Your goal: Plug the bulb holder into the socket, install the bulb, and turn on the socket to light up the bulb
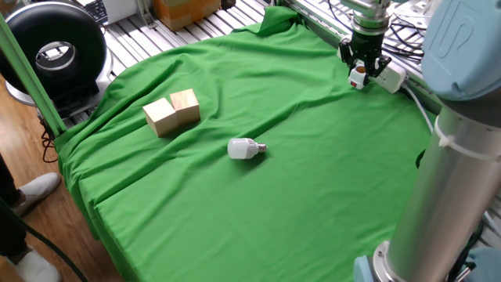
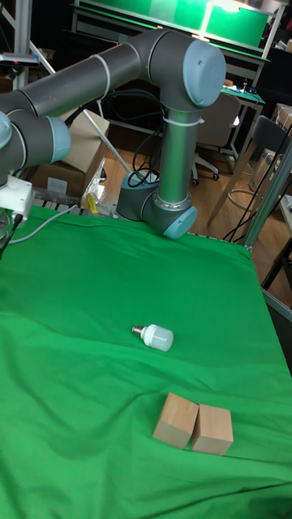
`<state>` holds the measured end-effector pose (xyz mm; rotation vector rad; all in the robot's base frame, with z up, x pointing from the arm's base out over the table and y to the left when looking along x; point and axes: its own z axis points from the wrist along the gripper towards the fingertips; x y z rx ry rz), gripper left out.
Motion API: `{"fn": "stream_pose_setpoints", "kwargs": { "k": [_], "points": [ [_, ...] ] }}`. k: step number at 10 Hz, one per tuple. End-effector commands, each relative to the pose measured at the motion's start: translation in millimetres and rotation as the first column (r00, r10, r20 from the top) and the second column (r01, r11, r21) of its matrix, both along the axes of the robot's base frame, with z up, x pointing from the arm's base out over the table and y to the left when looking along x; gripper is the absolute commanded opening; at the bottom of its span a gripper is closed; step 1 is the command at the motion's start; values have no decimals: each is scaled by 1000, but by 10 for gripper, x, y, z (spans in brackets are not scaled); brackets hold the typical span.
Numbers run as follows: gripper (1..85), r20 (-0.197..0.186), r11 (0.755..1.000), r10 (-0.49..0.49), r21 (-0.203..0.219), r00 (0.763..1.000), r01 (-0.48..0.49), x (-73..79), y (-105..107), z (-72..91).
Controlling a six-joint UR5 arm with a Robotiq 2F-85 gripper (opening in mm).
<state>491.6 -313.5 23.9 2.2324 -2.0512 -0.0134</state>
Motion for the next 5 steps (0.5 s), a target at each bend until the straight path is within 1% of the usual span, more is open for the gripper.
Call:
{"fn": "stream_pose_setpoints", "kwargs": {
  "k": [1,3,5],
  "points": [
    [10,14,1000,-1,6,1000,1,37,-23,14],
    [10,26,1000,4,-7,1000,-4,82,-68,6],
    [10,27,1000,6,-15,1000,-6,106,-119,-6]
  ]
}}
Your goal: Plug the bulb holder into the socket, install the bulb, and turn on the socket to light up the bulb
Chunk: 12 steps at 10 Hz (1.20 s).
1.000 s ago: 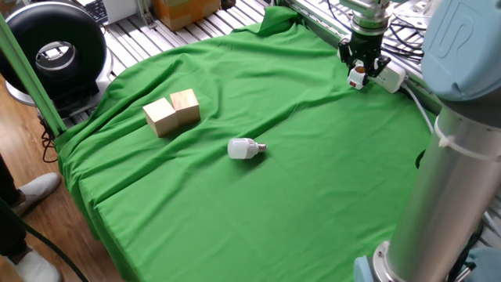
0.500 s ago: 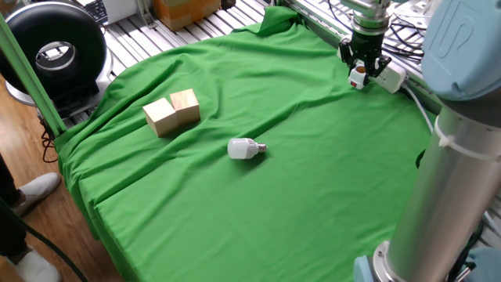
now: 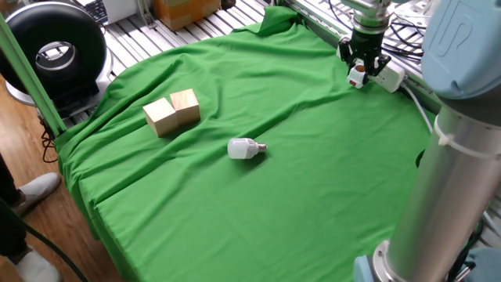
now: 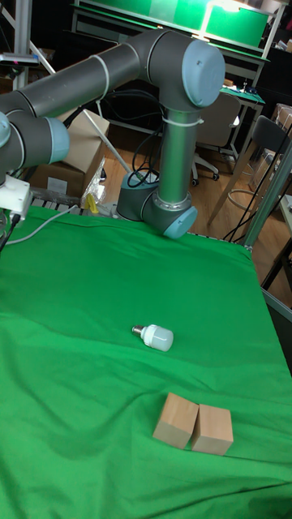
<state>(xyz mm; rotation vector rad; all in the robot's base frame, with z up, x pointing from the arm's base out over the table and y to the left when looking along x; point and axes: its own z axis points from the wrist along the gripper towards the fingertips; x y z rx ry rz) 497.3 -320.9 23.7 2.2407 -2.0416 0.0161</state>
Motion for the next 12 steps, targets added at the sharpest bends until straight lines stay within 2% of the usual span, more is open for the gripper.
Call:
{"fn": "stream_pose_setpoints", "kwargs": {
  "k": [1,2,3,4,5,6,7,8,9,10,11,12],
  "points": [
    [10,14,1000,-6,-16,1000,6,51,-89,-1],
    [10,17,1000,-9,-29,1000,9,61,-130,0],
    [10,5,999,-19,-36,1000,19,29,-154,-23],
    [10,-8,997,-23,-73,1000,22,-10,-240,-15],
    [10,-2,996,-11,-91,1000,11,22,-267,1],
    [10,1,992,7,-123,1000,-6,65,-301,39],
    [10,20,979,8,-202,1000,-3,101,-266,169],
    [10,76,953,-38,-299,996,59,95,-62,365],
    [10,120,930,-102,-341,988,137,59,320,514],
    [10,74,971,-142,-182,987,154,88,679,318],
    [10,11,993,-108,-49,994,108,116,592,132],
    [10,19,996,-68,-64,997,69,163,345,162]
  ]
}}
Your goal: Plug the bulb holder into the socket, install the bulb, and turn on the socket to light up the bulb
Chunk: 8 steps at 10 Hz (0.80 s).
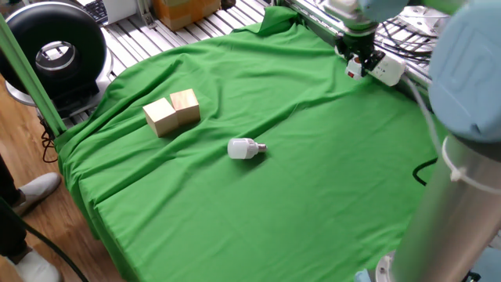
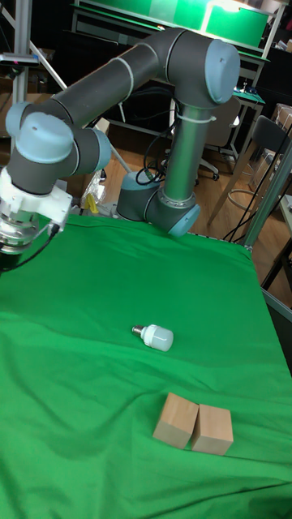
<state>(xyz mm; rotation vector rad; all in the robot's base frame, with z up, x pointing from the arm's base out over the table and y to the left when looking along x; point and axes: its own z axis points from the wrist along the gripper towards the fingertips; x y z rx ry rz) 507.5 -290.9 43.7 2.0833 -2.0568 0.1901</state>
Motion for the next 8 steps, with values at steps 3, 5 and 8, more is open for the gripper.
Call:
{"fn": "stream_pose_setpoints", "kwargs": {
  "k": [3,5,8],
  "points": [
    [10,-16,996,30,87,999,-28,70,-211,41],
    [10,-23,996,32,84,999,-30,73,-172,61],
    [10,-38,996,20,88,999,-17,57,-17,68]
  ]
}}
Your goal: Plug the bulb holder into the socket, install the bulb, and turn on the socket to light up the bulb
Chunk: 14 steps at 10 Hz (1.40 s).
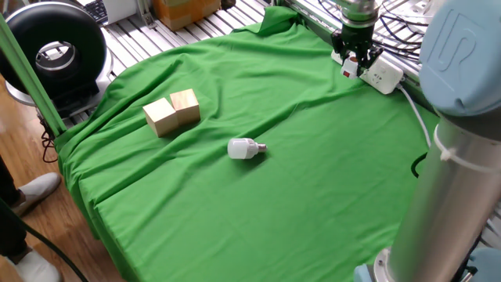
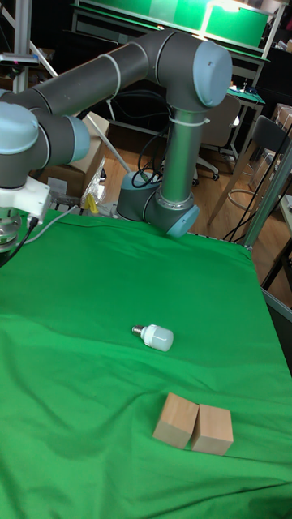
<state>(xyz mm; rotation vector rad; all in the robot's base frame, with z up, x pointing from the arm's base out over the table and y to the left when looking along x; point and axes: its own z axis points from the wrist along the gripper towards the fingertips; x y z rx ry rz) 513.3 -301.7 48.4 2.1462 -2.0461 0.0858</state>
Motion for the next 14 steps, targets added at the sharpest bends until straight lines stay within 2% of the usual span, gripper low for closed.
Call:
{"fn": "stream_pose_setpoints", "kwargs": {
  "k": [1,3,5,7,14],
  "points": [
    [10,-17,1000,-15,2,1000,15,-6,155,77],
    [10,-23,999,-20,28,1000,21,-21,218,62],
    [10,-15,1000,-4,11,1000,4,6,104,13],
    [10,-31,999,-4,33,1000,5,-69,56,-76],
    [10,-43,999,-8,38,999,10,-143,14,-141]
  ]
}}
